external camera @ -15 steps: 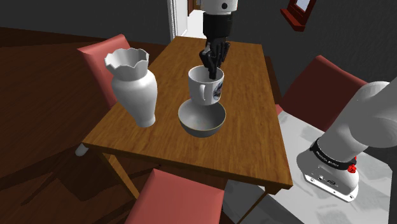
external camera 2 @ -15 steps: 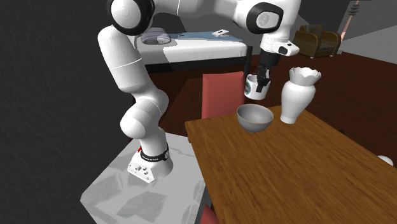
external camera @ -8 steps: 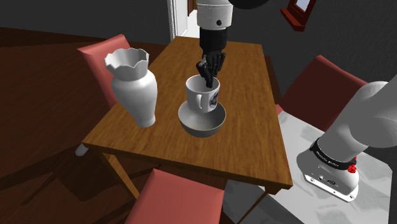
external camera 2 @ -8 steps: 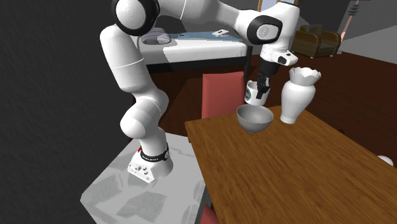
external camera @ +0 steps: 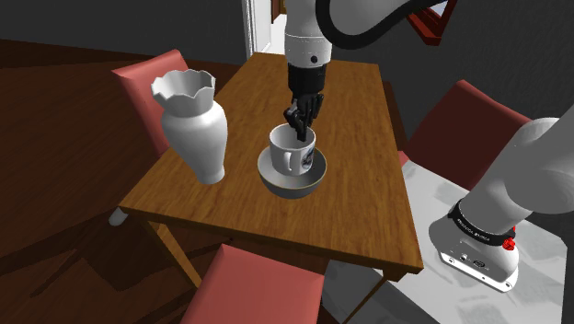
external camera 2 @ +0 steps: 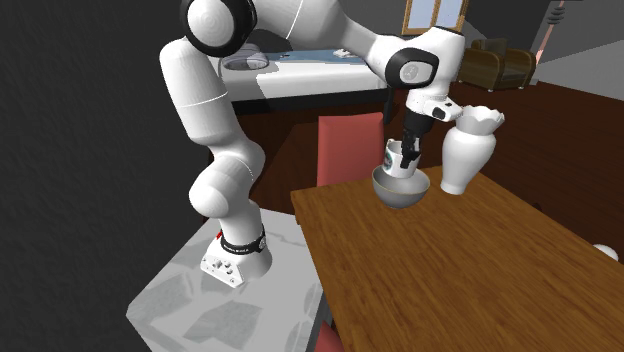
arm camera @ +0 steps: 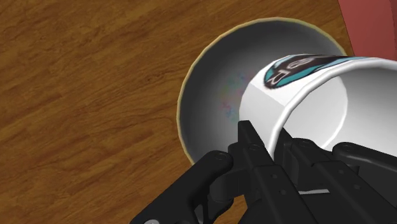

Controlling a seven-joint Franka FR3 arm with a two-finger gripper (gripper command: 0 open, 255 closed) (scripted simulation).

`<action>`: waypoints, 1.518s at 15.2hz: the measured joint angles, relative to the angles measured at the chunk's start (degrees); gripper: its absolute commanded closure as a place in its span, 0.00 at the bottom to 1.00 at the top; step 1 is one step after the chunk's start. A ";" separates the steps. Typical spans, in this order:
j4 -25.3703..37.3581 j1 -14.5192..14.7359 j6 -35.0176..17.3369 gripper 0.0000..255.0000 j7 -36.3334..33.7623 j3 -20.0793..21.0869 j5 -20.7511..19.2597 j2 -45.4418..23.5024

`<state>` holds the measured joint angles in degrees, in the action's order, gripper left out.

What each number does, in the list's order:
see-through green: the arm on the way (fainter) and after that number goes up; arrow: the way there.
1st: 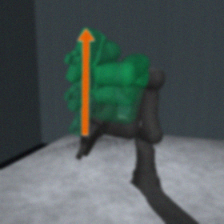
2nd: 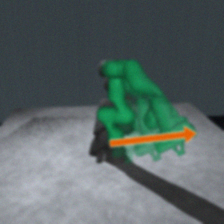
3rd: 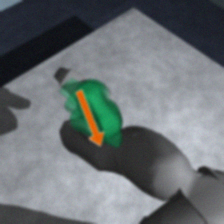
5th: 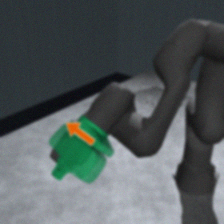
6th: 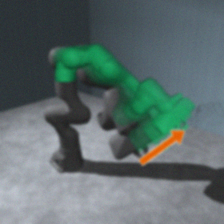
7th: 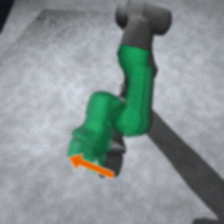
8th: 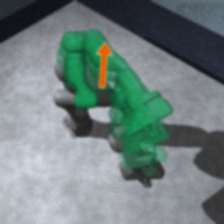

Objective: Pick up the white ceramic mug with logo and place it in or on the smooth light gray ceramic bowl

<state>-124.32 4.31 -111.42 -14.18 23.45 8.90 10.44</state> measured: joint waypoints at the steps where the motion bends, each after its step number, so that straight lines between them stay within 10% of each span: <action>1: -0.93 0.04 -0.99 1.00 0.06 0.06 0.05 -0.07; 8: -1.56 0.08 -1.95 1.00 0.00 0.18 0.01 -0.37; 9: -1.56 0.08 -1.95 0.00 0.00 0.18 0.01 -0.37; 23: 4.47 -0.28 5.25 0.00 0.10 -0.56 -0.09 0.86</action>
<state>-119.85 4.03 -106.16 -14.08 22.88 8.81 11.30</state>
